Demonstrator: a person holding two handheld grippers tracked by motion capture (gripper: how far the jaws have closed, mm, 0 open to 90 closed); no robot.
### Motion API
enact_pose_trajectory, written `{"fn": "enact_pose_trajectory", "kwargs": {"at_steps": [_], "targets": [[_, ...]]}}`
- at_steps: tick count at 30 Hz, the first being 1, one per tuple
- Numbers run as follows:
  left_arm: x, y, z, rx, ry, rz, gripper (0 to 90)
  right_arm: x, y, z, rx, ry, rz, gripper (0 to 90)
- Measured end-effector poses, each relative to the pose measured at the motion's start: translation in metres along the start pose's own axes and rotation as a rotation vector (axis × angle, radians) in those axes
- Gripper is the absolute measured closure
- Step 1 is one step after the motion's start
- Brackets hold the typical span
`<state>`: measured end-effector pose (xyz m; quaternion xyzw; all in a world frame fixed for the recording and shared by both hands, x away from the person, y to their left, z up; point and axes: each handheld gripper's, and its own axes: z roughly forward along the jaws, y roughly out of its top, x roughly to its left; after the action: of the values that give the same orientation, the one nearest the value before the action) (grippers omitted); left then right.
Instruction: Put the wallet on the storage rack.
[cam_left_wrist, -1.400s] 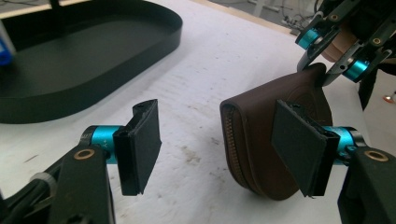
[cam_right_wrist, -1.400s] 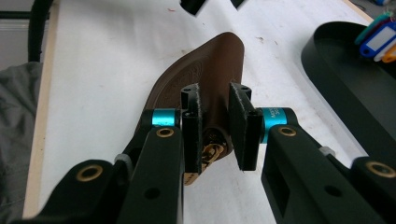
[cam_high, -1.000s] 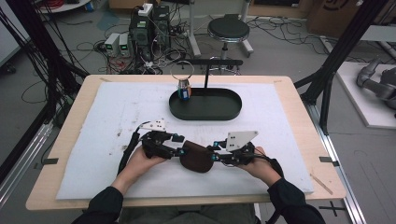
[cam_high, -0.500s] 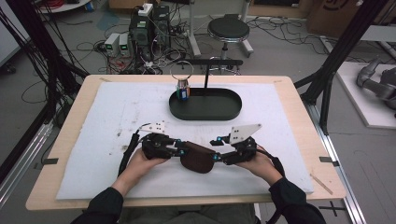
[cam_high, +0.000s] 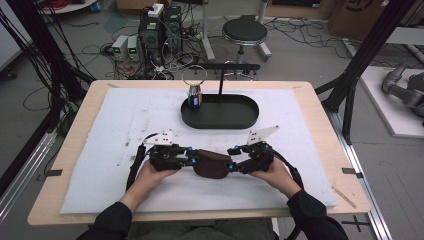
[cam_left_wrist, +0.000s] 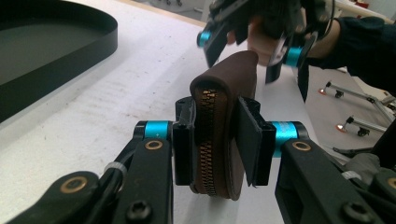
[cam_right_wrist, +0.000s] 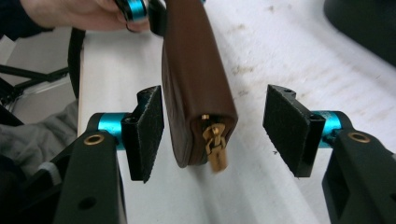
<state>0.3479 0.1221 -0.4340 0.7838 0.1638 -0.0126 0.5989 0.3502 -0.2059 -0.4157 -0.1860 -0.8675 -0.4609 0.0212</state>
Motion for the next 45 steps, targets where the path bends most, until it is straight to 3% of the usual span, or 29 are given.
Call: {"fn": "enact_pose_trajectory", "kwargs": {"at_steps": [4,5,6,10,13,16,19,20,21,22,26,28,31,33,37,40,45], "targets": [[0.000,0.000,-0.001,-0.022,-0.015,0.001,69.0,-0.003,-0.002,0.008,0.041,0.035,0.022,42.4],[-0.001,0.001,-0.002,-0.036,-0.015,0.008,69.0,-0.005,-0.003,0.011,0.048,0.077,0.028,51.9],[-0.001,0.001,-0.002,-0.042,-0.015,0.011,69.1,-0.005,-0.003,0.011,0.044,0.091,0.013,60.9],[-0.004,0.005,-0.005,-0.072,-0.028,0.011,67.2,-0.002,0.000,0.003,-0.001,0.106,-0.032,67.9],[-0.007,0.009,-0.005,-0.056,-0.050,0.022,60.3,0.001,0.003,-0.003,-0.011,0.130,-0.056,69.5],[-0.011,0.013,-0.002,-0.005,-0.078,0.040,50.4,0.004,0.008,-0.009,-0.018,0.155,-0.100,69.7],[-0.016,0.015,0.000,0.011,-0.092,0.068,51.8,0.008,0.012,-0.011,0.005,0.178,-0.125,69.7],[-0.020,0.017,0.002,0.022,-0.118,0.096,55.0,0.008,0.013,-0.011,0.015,0.183,-0.128,69.6],[-0.021,0.017,0.002,0.028,-0.110,0.115,61.5,0.009,0.014,-0.011,0.031,0.184,-0.141,69.4],[-0.021,0.018,0.002,0.022,-0.111,0.113,62.1,0.009,0.014,-0.011,0.032,0.176,-0.149,69.0],[-0.018,0.017,-0.001,-0.017,-0.118,0.081,65.2,0.010,0.016,-0.013,-0.004,0.156,-0.130,62.1],[-0.017,0.016,-0.002,-0.037,-0.113,0.066,65.8,0.009,0.017,-0.016,-0.059,0.144,-0.106,56.0],[-0.016,0.016,-0.004,-0.069,-0.113,0.046,66.0,0.006,0.017,-0.024,-0.157,0.141,-0.066,55.6],[-0.015,0.017,-0.007,-0.128,-0.117,0.022,66.1,0.006,0.017,-0.026,-0.185,0.132,-0.050,56.1],[-0.017,0.018,-0.007,-0.134,-0.110,0.034,66.1,0.008,0.017,-0.025,-0.193,0.119,-0.051,56.1],[-0.017,0.018,-0.007,-0.134,-0.113,0.033,66.1,0.009,0.017,-0.025,-0.202,0.111,-0.075,61.0],[-0.018,0.018,-0.008,-0.125,-0.110,0.041,65.8,0.008,0.017,-0.025,-0.199,0.122,-0.075,64.2]]}}
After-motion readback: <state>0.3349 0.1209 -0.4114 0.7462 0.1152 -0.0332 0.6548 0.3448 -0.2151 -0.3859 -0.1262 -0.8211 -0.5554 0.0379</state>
